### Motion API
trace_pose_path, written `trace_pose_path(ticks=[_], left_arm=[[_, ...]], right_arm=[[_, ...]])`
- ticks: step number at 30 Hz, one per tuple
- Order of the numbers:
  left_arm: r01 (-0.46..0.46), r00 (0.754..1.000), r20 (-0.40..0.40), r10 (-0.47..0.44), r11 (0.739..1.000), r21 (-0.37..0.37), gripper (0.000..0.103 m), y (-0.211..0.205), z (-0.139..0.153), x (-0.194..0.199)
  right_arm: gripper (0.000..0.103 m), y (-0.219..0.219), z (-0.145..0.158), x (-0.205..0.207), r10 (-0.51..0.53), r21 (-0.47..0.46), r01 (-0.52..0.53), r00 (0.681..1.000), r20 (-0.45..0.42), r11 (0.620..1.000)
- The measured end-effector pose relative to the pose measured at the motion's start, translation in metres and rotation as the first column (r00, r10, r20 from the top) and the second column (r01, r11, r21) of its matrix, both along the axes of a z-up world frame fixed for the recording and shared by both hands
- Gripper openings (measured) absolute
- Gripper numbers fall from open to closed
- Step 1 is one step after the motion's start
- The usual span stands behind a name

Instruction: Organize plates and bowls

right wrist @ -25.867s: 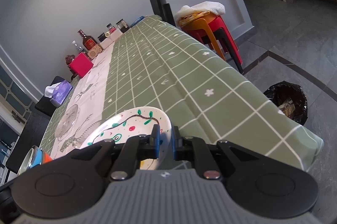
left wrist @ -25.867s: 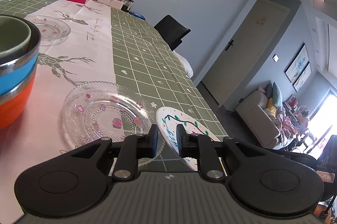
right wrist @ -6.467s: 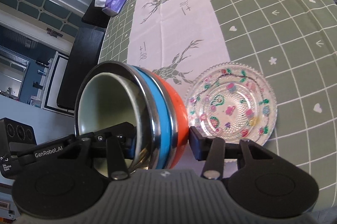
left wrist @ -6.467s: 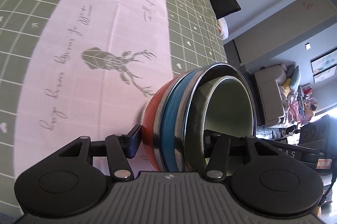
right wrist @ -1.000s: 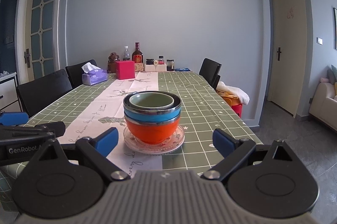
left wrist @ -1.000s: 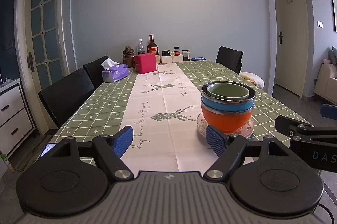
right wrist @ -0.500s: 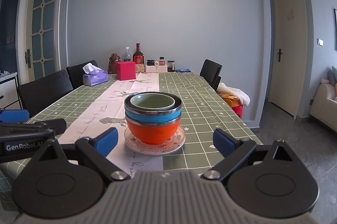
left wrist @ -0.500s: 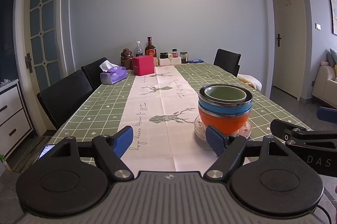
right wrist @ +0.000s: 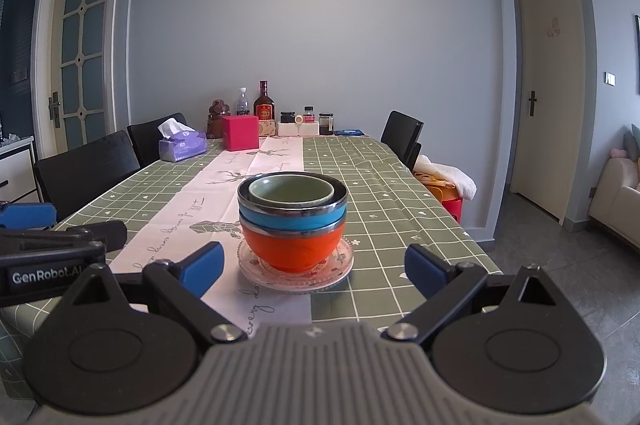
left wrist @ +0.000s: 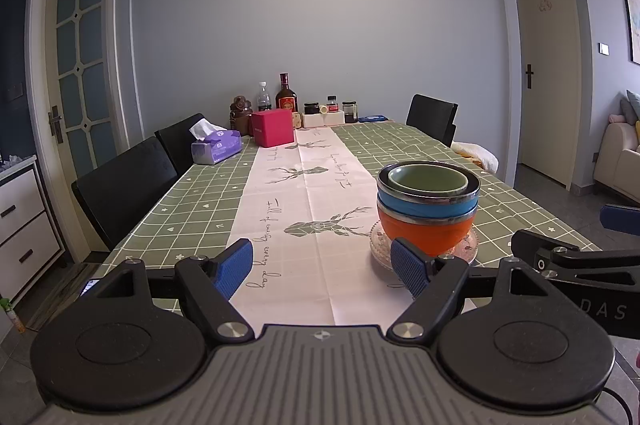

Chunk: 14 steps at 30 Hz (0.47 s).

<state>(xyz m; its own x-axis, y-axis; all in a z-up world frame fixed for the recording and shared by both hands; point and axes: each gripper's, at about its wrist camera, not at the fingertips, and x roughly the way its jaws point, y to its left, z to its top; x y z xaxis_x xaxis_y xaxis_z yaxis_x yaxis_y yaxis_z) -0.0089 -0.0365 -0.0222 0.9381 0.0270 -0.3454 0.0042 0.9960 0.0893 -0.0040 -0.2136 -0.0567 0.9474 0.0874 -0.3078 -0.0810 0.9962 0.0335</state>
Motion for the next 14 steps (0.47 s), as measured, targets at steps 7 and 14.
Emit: trace_pose_path(ticks=[7, 14], left_arm=[[0.004, 1.0, -0.004, -0.004, 1.0, -0.004, 0.092, 0.0001, 0.001, 0.0005], [0.003, 1.0, -0.006, -0.003, 1.0, -0.006, 0.092, 0.0003, 0.0007, 0.0012]], right_arm=[[0.095, 0.0011, -0.0019, 0.0, 0.003, 0.001, -0.003, 1.0, -0.004, 1.0], [0.095, 0.002, -0.0033, 0.0009, 0.005, 0.002, -0.005, 1.0, -0.007, 1.0]])
